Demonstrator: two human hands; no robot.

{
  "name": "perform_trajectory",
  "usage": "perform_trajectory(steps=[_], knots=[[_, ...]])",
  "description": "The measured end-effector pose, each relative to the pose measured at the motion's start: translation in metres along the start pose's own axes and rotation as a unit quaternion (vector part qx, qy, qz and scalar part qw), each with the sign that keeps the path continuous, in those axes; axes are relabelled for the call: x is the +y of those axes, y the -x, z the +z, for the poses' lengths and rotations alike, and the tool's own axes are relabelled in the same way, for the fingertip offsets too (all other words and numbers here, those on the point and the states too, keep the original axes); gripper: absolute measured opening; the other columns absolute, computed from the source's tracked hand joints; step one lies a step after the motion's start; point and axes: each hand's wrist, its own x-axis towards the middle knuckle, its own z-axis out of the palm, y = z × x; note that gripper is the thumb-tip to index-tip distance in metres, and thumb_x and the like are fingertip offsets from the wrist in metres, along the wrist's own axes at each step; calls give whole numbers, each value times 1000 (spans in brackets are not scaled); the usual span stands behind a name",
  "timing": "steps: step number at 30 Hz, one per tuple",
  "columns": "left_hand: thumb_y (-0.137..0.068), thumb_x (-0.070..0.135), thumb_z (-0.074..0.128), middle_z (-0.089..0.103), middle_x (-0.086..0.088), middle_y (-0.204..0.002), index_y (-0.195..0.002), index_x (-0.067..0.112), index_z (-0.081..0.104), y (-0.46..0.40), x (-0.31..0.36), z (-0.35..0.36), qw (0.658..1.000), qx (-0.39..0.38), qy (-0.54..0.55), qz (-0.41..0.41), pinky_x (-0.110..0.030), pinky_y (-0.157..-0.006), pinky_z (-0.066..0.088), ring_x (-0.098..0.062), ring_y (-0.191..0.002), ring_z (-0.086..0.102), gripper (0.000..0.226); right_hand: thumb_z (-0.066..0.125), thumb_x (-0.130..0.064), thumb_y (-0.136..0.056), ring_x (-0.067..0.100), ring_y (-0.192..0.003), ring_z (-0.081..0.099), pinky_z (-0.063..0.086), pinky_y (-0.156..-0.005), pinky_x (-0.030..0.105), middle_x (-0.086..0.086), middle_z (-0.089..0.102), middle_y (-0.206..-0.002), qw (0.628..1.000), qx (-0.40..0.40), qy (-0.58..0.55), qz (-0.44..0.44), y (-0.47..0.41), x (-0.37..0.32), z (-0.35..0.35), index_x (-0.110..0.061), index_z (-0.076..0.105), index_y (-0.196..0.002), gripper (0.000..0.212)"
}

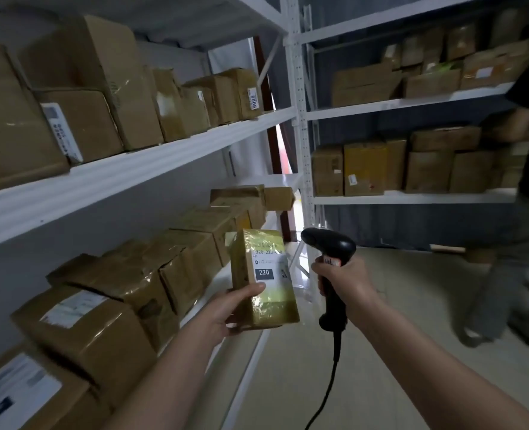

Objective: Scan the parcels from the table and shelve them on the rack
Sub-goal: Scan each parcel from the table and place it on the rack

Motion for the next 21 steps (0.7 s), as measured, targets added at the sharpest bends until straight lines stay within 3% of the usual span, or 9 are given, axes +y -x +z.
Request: perform_trajectory(steps=[5, 8, 12, 15, 18, 21], knots=[[-45, 42, 86, 71, -8, -102, -109, 17, 67, -36, 22, 14, 999, 35, 32, 3, -37, -80, 51, -26, -100, 62, 70, 64, 5, -83, 20, -55, 53, 47, -56, 31, 12, 57, -64, 999, -38, -25, -7, -67, -15, 3, -4, 63, -83, 9], [-46, 44, 84, 69, -6, -106, -113, 19, 66, -69, 49, 46, 997, 61, 54, 16, -36, -81, 46, -24, -100, 60, 74, 66, 5, -81, 21, -60, 57, 50, -63, 32, 12, 61, -71, 997, -68, -15, -14, -121, -28, -9, -9, 61, -82, 15], [-64, 45, 83, 66, -1, -110, -117, 21, 60, -124, 95, 104, 992, 95, 79, 24, -41, -92, 39, -20, -100, 58, 64, 68, 4, -81, 25, -76, 68, 55, -70, 32, 13, 68, -88, 994, -103, -16, -34, -200, -49, -44, -14, 63, -90, 21], [-53, 54, 87, 67, 0, -114, -125, 21, 57, -167, 124, 143, 988, 130, 80, 34, -44, -98, 42, -21, -104, 60, 85, 71, 0, -81, 27, -90, 68, 55, -84, 40, 10, 70, -94, 991, -124, -2, -44, -252, -63, -76, -18, 64, -92, 22], [-65, 49, 83, 70, -1, -109, -128, 18, 57, -200, 148, 178, 982, 154, 103, 45, -32, -73, 51, -19, -96, 65, 75, 72, -2, -80, 28, -95, 65, 51, -93, 46, 9, 71, -96, 990, -132, 18, -45, -292, -74, -101, -19, 68, -89, 20], [-69, 48, 81, 71, -2, -109, -132, 21, 53, -225, 161, 210, 972, 176, 141, 61, -23, -53, 52, -18, -90, 69, 74, 72, 0, -78, 25, -86, 62, 48, -85, 39, 10, 71, -92, 990, -136, 18, -39, -320, -79, -116, -13, 71, -88, 16]])
